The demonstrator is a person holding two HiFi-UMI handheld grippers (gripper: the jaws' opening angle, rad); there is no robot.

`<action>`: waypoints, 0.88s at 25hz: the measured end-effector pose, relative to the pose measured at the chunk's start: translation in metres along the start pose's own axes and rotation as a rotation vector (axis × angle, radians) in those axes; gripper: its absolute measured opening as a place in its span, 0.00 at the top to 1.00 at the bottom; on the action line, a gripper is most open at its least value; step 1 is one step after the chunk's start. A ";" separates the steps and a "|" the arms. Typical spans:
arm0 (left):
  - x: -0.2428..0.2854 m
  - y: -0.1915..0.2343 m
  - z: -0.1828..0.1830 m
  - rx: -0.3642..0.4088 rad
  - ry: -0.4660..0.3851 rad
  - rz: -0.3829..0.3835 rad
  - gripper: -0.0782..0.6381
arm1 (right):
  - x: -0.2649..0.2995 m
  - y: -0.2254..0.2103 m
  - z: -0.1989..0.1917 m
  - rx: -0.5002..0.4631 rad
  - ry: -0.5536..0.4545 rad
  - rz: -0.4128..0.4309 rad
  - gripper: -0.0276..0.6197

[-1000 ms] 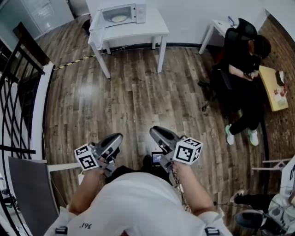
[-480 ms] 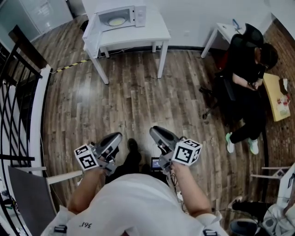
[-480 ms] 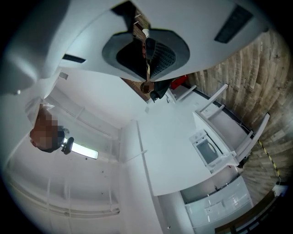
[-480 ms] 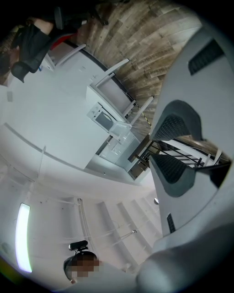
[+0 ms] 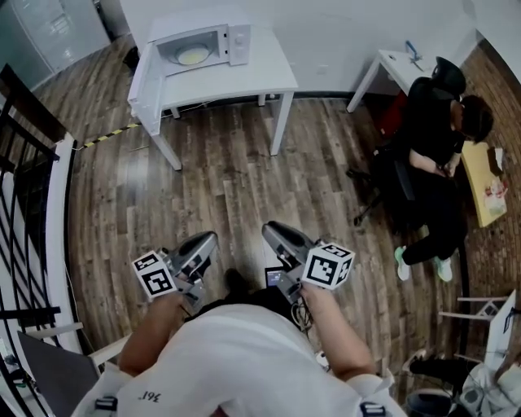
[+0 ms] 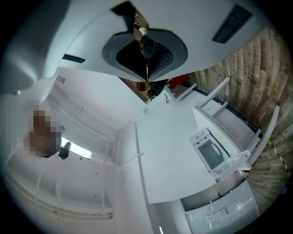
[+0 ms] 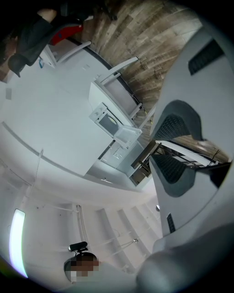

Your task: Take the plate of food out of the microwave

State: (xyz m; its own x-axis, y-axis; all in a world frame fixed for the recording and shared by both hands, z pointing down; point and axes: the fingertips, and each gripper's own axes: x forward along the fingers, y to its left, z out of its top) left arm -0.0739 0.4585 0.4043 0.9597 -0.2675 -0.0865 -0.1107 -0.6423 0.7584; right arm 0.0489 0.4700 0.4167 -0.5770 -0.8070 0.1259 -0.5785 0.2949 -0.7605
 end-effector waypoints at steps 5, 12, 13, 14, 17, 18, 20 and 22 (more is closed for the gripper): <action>0.029 0.026 0.033 -0.013 0.019 -0.023 0.88 | 0.036 -0.022 0.036 0.014 -0.004 -0.007 0.81; 0.089 0.075 0.074 -0.042 -0.032 0.012 0.88 | 0.083 -0.081 0.102 0.005 0.046 0.031 0.81; 0.100 0.086 0.081 -0.044 -0.043 0.035 0.88 | 0.092 -0.092 0.114 0.004 0.059 0.038 0.81; 0.111 0.098 0.088 -0.048 -0.055 0.063 0.88 | 0.099 -0.102 0.125 0.007 0.074 0.044 0.81; 0.147 0.123 0.106 -0.056 -0.089 0.141 0.88 | 0.115 -0.131 0.164 -0.001 0.121 0.065 0.81; 0.160 0.129 0.113 -0.054 -0.100 0.158 0.88 | 0.120 -0.140 0.179 -0.007 0.132 0.072 0.81; 0.185 0.140 0.127 -0.049 -0.125 0.180 0.88 | 0.130 -0.157 0.204 -0.013 0.151 0.081 0.81; 0.206 0.147 0.135 -0.045 -0.143 0.193 0.88 | 0.136 -0.171 0.224 -0.012 0.168 0.098 0.81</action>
State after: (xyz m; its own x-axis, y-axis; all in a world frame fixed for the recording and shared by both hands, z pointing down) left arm 0.0726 0.2116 0.4111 0.8750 -0.4834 -0.0255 -0.2736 -0.5374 0.7977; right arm 0.1980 0.1950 0.4209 -0.7183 -0.6779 0.1567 -0.5210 0.3748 -0.7668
